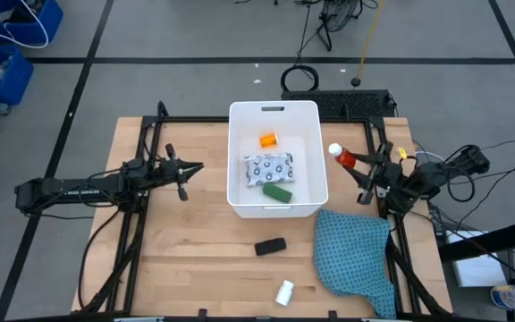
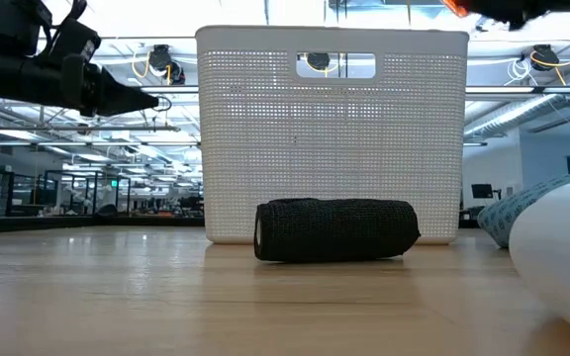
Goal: Pick & place medical supplies in basket/bin
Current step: Put the red pill bottle into the white bin, then put the black bandage into the white bin
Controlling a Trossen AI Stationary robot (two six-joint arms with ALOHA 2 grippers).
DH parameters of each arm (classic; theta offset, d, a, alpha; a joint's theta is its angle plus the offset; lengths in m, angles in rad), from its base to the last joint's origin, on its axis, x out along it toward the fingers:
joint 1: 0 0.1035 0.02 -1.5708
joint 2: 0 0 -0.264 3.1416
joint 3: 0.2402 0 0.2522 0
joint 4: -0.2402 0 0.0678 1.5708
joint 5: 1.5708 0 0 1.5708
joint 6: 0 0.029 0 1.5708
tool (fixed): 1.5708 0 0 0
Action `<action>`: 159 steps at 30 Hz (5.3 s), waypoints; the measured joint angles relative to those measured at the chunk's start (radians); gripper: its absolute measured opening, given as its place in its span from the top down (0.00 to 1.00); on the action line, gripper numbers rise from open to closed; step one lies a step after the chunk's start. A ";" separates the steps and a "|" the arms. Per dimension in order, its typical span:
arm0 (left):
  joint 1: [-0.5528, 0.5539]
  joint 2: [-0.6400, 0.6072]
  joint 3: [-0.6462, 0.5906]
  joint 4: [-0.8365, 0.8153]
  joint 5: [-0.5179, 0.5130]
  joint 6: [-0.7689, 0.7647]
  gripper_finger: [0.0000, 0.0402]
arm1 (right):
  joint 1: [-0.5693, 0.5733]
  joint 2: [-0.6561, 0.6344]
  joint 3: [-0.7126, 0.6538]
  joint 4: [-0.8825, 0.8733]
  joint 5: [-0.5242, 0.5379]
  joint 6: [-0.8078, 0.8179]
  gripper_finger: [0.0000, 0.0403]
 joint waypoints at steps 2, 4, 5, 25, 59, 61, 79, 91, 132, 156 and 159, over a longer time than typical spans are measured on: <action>0.000 0.000 0.000 0.000 -0.003 0.033 0.91 | -0.015 0.071 0.072 -0.004 0.000 -0.038 0.63; 0.000 0.000 0.000 0.006 -0.008 0.059 0.91 | -0.039 0.157 0.167 -0.013 0.000 -0.077 0.62; 0.000 0.000 0.000 0.010 -0.008 0.064 0.91 | -0.056 0.204 0.225 -0.042 0.001 -0.089 0.61; 0.000 0.000 0.000 0.051 -0.006 0.063 0.91 | -0.753 1.183 1.251 -0.942 -0.447 -0.057 0.62; 0.000 0.000 0.000 -0.048 -0.004 0.044 0.91 | -0.933 1.615 1.251 -1.247 -0.617 0.128 0.64; 0.000 0.000 0.000 -0.048 -0.004 0.044 0.91 | -0.929 1.615 1.251 -1.284 -0.603 0.138 0.63; 0.000 0.000 0.000 -0.044 -0.004 0.044 0.91 | -0.931 1.615 1.037 -1.156 -0.761 0.141 0.61; 0.000 0.000 0.000 -0.029 -0.006 0.044 0.91 | -0.917 1.598 1.035 -1.147 -0.681 0.107 0.47; 0.000 0.000 0.000 -0.029 -0.007 0.045 0.91 | -0.766 0.204 0.035 -0.042 -1.178 0.200 1.00; 0.000 0.000 0.000 -0.084 -0.052 0.031 0.91 | -0.656 -0.006 -0.320 0.298 -1.092 0.214 1.00; 0.000 0.000 0.000 -0.085 -0.052 0.024 0.91 | -0.657 -0.014 -0.335 0.303 -1.098 0.211 1.00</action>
